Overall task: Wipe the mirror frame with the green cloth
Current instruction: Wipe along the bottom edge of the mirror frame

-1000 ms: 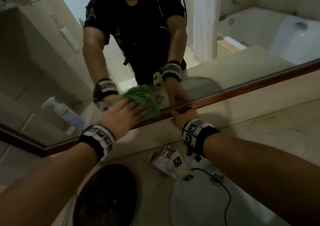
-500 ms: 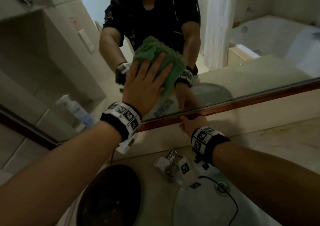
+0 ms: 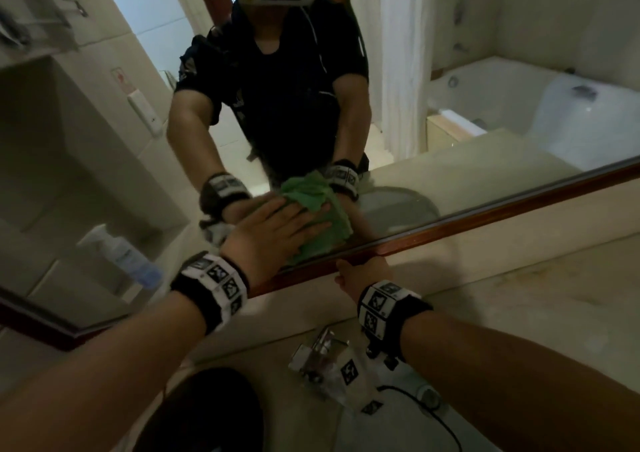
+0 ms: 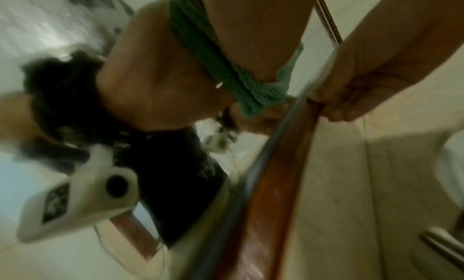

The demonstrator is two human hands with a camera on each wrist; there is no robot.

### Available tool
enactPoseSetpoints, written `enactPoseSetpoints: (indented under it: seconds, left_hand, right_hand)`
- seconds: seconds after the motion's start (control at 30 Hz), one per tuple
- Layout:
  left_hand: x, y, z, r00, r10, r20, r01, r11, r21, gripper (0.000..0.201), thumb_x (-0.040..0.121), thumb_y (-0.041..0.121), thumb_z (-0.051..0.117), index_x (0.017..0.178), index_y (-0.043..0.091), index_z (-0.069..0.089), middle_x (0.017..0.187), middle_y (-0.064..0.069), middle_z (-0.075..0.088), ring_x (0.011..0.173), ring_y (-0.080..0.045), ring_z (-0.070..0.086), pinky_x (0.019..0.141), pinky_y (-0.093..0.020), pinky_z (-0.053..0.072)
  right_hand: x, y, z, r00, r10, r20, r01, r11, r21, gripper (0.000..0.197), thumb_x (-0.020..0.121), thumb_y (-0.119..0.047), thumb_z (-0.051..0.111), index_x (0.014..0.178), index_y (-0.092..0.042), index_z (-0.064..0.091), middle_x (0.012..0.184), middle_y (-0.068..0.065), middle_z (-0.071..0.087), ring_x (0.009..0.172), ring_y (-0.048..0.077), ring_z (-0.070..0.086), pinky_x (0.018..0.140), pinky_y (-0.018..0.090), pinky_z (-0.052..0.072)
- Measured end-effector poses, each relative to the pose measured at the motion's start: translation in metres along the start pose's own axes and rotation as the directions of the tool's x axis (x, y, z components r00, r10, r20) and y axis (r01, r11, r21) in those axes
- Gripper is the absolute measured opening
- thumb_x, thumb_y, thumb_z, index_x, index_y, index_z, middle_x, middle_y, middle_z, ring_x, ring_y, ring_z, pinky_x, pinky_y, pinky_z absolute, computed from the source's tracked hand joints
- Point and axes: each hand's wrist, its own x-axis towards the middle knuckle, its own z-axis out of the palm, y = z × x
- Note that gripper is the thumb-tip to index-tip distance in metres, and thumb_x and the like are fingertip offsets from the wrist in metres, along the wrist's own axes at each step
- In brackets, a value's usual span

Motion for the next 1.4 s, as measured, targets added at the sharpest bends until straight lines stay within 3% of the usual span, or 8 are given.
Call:
enactPoseSetpoints:
  seconds: [0.17, 0.3, 0.63, 0.87, 1.07, 1.13, 1.3, 1.4]
  left_hand:
    - [0.026, -0.036, -0.041, 0.974, -0.185, -0.134, 0.202, 0.971, 0.128, 0.065, 0.090, 0.045, 0.051, 0.148, 0.026, 0.030, 0.155, -0.003, 0.024, 0.133, -0.030, 0.028, 0.112, -0.047, 0.020]
    - [0.032, -0.012, -0.031, 0.950, -0.265, -0.166, 0.276, 0.960, 0.046, 0.059, 0.091, 0.039, 0.048, 0.146, 0.023, 0.034, 0.153, -0.009, 0.030, 0.129, -0.035, 0.030, 0.111, -0.052, 0.019]
    - [-0.041, 0.024, 0.020, 0.998, -0.044, 0.044, 0.047, 0.997, -0.059, 0.056, 0.089, 0.018, 0.041, 0.145, 0.019, 0.035, 0.151, -0.006, 0.035, 0.125, -0.032, 0.037, 0.113, -0.046, 0.010]
    - [-0.051, 0.024, 0.025, 0.998, -0.034, 0.054, 0.036, 0.999, -0.033, 0.052, 0.092, 0.014, 0.031, 0.144, 0.021, 0.031, 0.156, -0.004, 0.014, 0.131, -0.032, 0.035, 0.116, -0.046, 0.005]
    - [-0.002, 0.036, 0.024, 0.976, 0.199, 0.086, -0.193, 0.979, -0.070, 0.049, 0.088, 0.014, 0.033, 0.131, 0.012, 0.056, 0.130, -0.008, 0.058, 0.121, -0.031, 0.041, 0.109, -0.045, 0.022]
    - [0.007, 0.037, 0.023, 0.973, 0.214, 0.089, -0.209, 0.976, -0.059, 0.049, 0.088, 0.015, 0.034, 0.132, 0.013, 0.055, 0.130, -0.006, 0.059, 0.122, -0.029, 0.041, 0.111, -0.043, 0.019]
    - [0.056, 0.051, 0.013, 0.950, 0.291, 0.112, -0.298, 0.953, 0.049, 0.049, 0.089, 0.025, 0.042, 0.137, 0.019, 0.050, 0.140, 0.001, 0.051, 0.129, -0.024, 0.046, 0.114, -0.041, 0.014]
    - [0.107, 0.074, 0.005, 0.953, 0.298, 0.054, -0.300, 0.953, 0.047, 0.046, 0.090, 0.026, 0.042, 0.133, 0.021, 0.055, 0.140, 0.000, 0.050, 0.131, -0.025, 0.045, 0.112, -0.042, 0.020]
  right_hand:
    - [-0.002, 0.004, 0.006, 1.000, -0.017, -0.016, 0.018, 0.998, 0.059, 0.043, 0.077, -0.026, 0.078, 0.105, 0.002, 0.061, 0.089, 0.013, 0.072, 0.069, 0.023, 0.071, 0.059, 0.033, 0.061]
    - [-0.003, 0.004, 0.000, 0.999, -0.028, 0.021, 0.027, 0.999, 0.036, 0.035, 0.086, -0.022, 0.071, 0.104, 0.006, 0.063, 0.084, 0.011, 0.073, 0.038, 0.002, 0.060, 0.036, 0.014, 0.044]
    - [-0.017, -0.002, -0.006, 0.998, -0.053, 0.030, 0.053, 0.999, -0.008, 0.038, 0.087, -0.029, 0.069, 0.109, 0.001, 0.060, 0.085, 0.009, 0.074, 0.035, 0.000, 0.056, 0.032, 0.014, 0.039]
    - [-0.024, -0.009, -0.007, 0.996, -0.045, 0.073, 0.036, 0.992, 0.119, 0.029, 0.087, -0.022, 0.070, 0.081, -0.007, 0.045, 0.071, 0.005, 0.063, 0.070, 0.023, 0.067, 0.076, 0.044, 0.060]
    - [-0.011, -0.003, -0.023, 0.976, -0.100, 0.194, 0.096, 0.995, 0.027, 0.016, 0.087, -0.023, 0.061, 0.074, -0.024, 0.052, 0.108, 0.017, 0.069, 0.099, 0.030, 0.067, 0.086, 0.043, 0.056]
    - [0.003, -0.002, -0.035, 0.983, -0.102, 0.153, 0.098, 0.994, 0.039, 0.006, 0.080, -0.028, 0.063, 0.080, -0.022, 0.061, 0.110, 0.018, 0.070, 0.100, 0.033, 0.068, 0.086, 0.046, 0.057]
    - [0.065, 0.016, -0.064, 0.995, -0.053, -0.086, 0.058, 0.997, 0.053, 0.061, 0.054, -0.051, 0.062, 0.098, -0.009, 0.064, 0.090, 0.014, 0.072, 0.079, 0.032, 0.072, 0.068, 0.048, 0.061]
    - [0.017, -0.018, -0.088, 0.995, -0.104, 0.006, 0.104, 0.994, -0.016, 0.045, 0.082, -0.034, 0.063, 0.120, -0.010, 0.061, 0.118, 0.012, 0.066, 0.105, 0.029, 0.065, 0.089, 0.038, 0.055]
